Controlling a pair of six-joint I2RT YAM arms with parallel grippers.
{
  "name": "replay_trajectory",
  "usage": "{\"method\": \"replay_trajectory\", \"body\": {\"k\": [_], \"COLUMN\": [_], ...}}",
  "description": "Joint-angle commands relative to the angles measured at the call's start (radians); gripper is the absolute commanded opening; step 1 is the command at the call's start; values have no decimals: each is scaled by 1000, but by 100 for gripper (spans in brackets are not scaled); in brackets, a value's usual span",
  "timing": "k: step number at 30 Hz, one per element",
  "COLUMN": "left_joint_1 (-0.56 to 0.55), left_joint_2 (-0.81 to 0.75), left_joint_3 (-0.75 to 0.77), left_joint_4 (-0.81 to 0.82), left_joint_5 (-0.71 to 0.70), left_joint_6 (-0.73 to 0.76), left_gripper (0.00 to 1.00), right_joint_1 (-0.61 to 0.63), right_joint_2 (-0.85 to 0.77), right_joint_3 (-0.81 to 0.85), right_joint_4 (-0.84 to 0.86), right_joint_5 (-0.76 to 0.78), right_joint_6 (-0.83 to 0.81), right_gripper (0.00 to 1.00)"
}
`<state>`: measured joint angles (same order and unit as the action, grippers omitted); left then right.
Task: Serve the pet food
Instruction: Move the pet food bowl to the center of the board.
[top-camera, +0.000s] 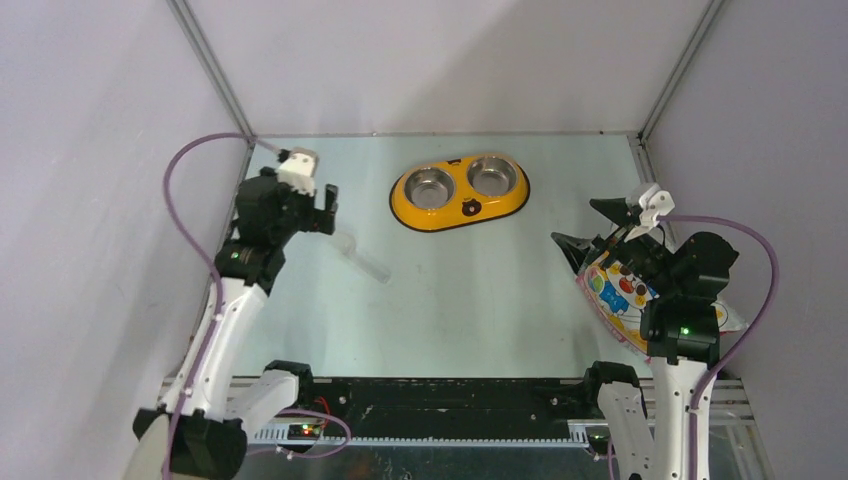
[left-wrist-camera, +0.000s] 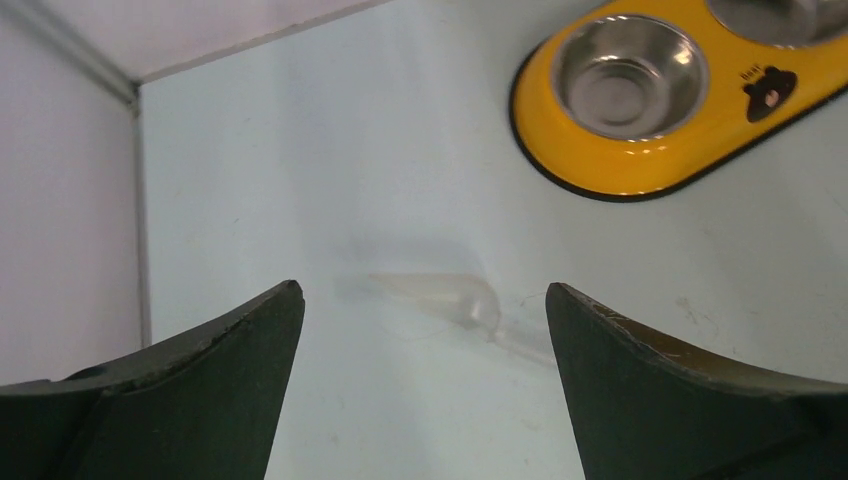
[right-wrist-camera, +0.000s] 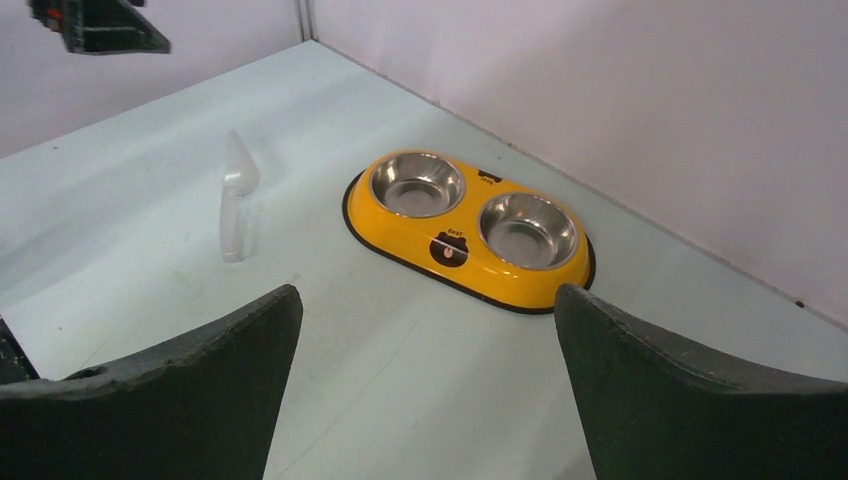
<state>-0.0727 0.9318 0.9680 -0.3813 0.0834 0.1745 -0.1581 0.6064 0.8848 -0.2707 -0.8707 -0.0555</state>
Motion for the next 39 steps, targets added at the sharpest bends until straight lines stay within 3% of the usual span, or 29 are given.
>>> {"method": "replay_trajectory", "body": {"k": [1,10,21,39], "left_joint_1": [-128,-284,-341,-421], "left_joint_2": [105,424,790,1207], "left_joint_3": [73,308,617,942], "left_joint_4": [63,-5,-102,-234], "left_joint_5": [-122,-190,-207,-443], "left_joint_6": [39,47,-65,-92], "left_gripper": [98,98,98,98], "right_joint_1": [-9,-19,-38,-41], "right_joint_2": [11,16,21,27], "right_joint_3": [-9,-28,-32,-32], "right_joint_4": [56,64,50,27], "right_joint_5": [-27,-55,-89,-104], "right_joint_6": [12,-1,-26,-58], "right_gripper": [100,100,100,100]}}
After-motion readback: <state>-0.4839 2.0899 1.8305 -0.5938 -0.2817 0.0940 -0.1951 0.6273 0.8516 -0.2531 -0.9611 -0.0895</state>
